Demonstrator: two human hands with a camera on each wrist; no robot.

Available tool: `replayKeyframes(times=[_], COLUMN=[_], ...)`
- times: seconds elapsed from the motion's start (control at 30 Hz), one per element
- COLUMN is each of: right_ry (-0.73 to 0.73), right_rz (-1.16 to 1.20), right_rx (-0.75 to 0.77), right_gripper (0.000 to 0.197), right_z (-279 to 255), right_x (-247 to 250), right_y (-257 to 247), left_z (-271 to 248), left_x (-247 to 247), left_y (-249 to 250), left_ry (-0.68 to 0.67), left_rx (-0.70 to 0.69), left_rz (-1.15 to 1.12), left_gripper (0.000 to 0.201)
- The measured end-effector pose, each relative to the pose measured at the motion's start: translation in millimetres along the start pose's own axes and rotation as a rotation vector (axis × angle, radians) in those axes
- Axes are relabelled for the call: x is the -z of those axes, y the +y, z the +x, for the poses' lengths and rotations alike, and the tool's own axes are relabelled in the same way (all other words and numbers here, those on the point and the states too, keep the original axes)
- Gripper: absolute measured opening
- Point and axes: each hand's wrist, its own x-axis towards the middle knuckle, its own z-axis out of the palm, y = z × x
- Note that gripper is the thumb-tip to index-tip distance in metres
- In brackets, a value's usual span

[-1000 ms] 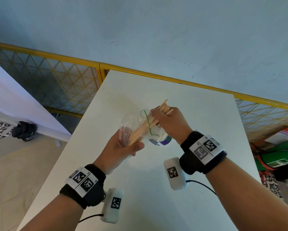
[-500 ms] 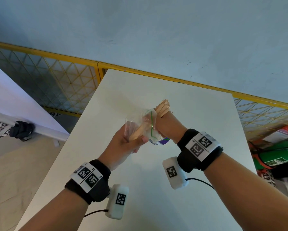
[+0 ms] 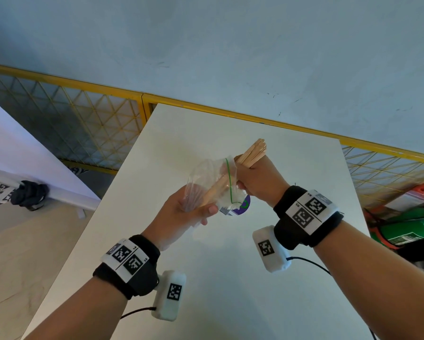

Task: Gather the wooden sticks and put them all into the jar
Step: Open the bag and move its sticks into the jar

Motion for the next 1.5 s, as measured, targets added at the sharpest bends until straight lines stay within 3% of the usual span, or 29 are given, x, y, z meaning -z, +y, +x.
replayKeyframes(times=[0.07, 0.13, 0.33, 0.47, 0.63, 0.77, 1.0, 1.23, 1.5], right_ry=[0.05, 0.068, 0.1, 0.169, 0.288, 0.384, 0.176, 0.113, 0.089], right_rz=[0.028, 0.07, 0.053, 0.059, 0.132, -0.052, -0.563, -0.549, -0.571], right_rx=[0.02, -0.01, -0.068, -0.063, -0.034, 0.05, 0.133, 0.105, 0.069], right_gripper=[0.036, 0.033, 0.027, 0.026, 0.024, 0.03, 0.042, 0.041, 0.042], right_z=[0.7, 4.5, 16.0, 22.8, 30.9, 39.1, 45.1, 50.8, 68.8], right_x=[8.8, 18.0, 34.9, 52.5, 77.8, 91.2, 54.9, 17.5, 23.6], right_y=[-2.4, -3.7, -4.8, -9.2, -21.0, -21.7, 13.7, 47.0, 54.4], left_z=[1.3, 1.3, 0.2, -4.1, -5.8, -6.1, -8.1, -8.7, -1.4], left_x=[1.5, 4.1, 8.6, 11.9, 19.8, 25.1, 29.4, 39.1, 45.3], left_y=[0.9, -0.7, -8.2, -11.9, -20.9, -25.9, -28.6, -33.9, -33.4], left_ry=[-0.001, 0.006, 0.004, 0.008, 0.085, 0.166, 0.194, 0.217, 0.237], left_rx=[0.012, 0.04, 0.13, 0.178, 0.205, 0.2, 0.215, 0.218, 0.19], left_rz=[-0.012, -0.036, -0.022, -0.071, -0.135, -0.161, -0.136, -0.084, -0.027], left_gripper=[0.024, 0.02, 0.069, 0.057, 0.057, 0.054, 0.051, 0.051, 0.053])
